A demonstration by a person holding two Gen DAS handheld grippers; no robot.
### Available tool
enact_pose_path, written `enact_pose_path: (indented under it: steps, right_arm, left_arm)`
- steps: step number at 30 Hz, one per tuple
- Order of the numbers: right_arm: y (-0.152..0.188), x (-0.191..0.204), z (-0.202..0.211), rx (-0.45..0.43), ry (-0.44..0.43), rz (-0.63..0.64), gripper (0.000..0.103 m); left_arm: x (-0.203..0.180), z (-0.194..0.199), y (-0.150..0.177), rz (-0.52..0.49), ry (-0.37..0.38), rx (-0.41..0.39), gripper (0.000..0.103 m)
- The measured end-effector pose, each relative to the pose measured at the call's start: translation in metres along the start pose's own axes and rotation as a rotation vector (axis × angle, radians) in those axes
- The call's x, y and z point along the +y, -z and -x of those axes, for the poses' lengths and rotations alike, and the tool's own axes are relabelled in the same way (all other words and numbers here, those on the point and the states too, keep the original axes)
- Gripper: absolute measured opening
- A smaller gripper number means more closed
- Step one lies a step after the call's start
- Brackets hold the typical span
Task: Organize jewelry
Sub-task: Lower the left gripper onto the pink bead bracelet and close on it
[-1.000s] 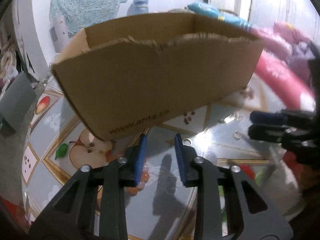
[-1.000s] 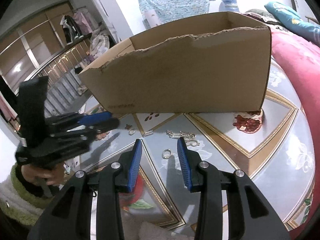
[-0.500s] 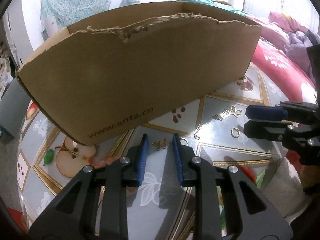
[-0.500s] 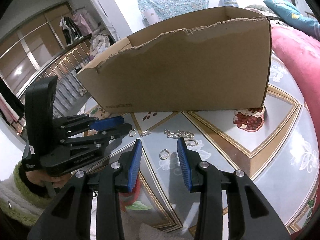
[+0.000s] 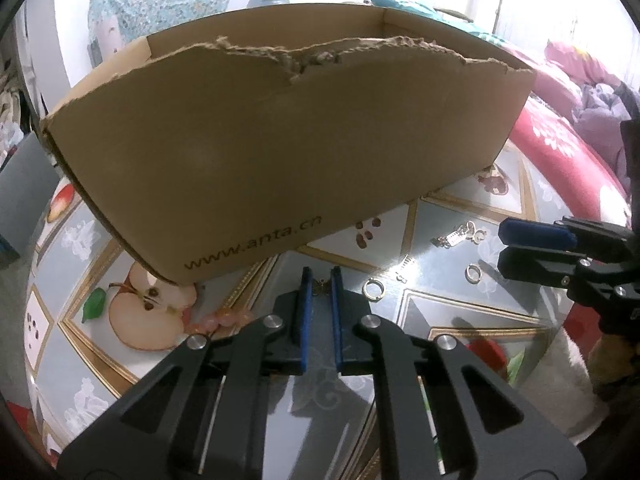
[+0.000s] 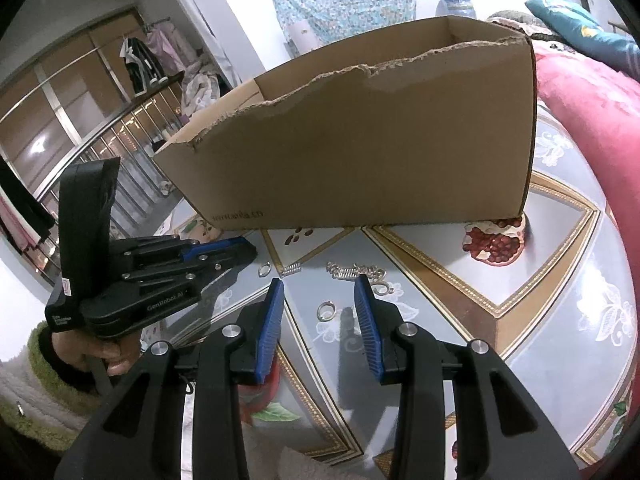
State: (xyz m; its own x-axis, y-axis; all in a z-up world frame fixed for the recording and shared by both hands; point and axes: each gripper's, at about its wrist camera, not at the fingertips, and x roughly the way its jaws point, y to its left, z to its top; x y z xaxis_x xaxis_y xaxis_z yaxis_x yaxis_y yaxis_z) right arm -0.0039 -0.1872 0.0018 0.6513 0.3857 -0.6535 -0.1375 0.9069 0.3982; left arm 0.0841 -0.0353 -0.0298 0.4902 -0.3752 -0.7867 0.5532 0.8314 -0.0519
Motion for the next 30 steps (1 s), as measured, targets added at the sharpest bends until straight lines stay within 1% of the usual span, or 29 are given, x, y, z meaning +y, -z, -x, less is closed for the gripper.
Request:
enact_pose_path:
  steps: [4, 8, 12, 15, 16, 18, 21, 26, 28, 30]
  right_arm:
    - [-0.001, 0.002, 0.0, 0.0, 0.001, 0.017, 0.036]
    - [-0.003, 0.014, -0.006, 0.016, -0.034, 0.073, 0.036]
    - [-0.004, 0.037, -0.022, 0.041, -0.068, 0.164, 0.036]
    - [-0.003, 0.047, -0.034, 0.056, -0.055, 0.224, 0.036]
    - [-0.003, 0.048, -0.038, 0.061, -0.051, 0.241, 0.032]
    - [-0.004, 0.05, -0.044, 0.074, -0.04, 0.283, 0.028]
    - [-0.009, 0.053, -0.048, 0.085, -0.036, 0.36, 0.024]
    - [-0.022, 0.061, -0.054, 0.133, -0.061, 0.524, 0.024]
    - [-0.024, 0.063, -0.056, 0.158, -0.06, 0.576, 0.024]
    - [-0.027, 0.063, -0.059, 0.193, -0.081, 0.613, 0.024]
  left_arm:
    - [0.005, 0.007, 0.001, 0.026, 0.003, -0.014, 0.008]
    - [0.013, 0.02, -0.001, 0.043, -0.016, -0.044, 0.008]
    - [0.02, 0.028, -0.002, 0.072, -0.024, -0.068, 0.008]
    - [0.023, 0.032, -0.001, 0.083, -0.02, -0.082, 0.008]
    - [0.024, 0.032, 0.0, 0.085, -0.016, -0.084, 0.008]
    - [0.024, 0.033, 0.001, 0.085, -0.008, -0.086, 0.008]
    - [0.028, 0.033, 0.002, 0.087, 0.002, -0.085, 0.008]
    - [0.031, 0.03, 0.002, 0.09, 0.01, -0.089, 0.008]
    - [0.032, 0.03, 0.003, 0.092, 0.011, -0.089, 0.008]
    - [0.033, 0.03, 0.003, 0.095, 0.011, -0.09, 0.008]
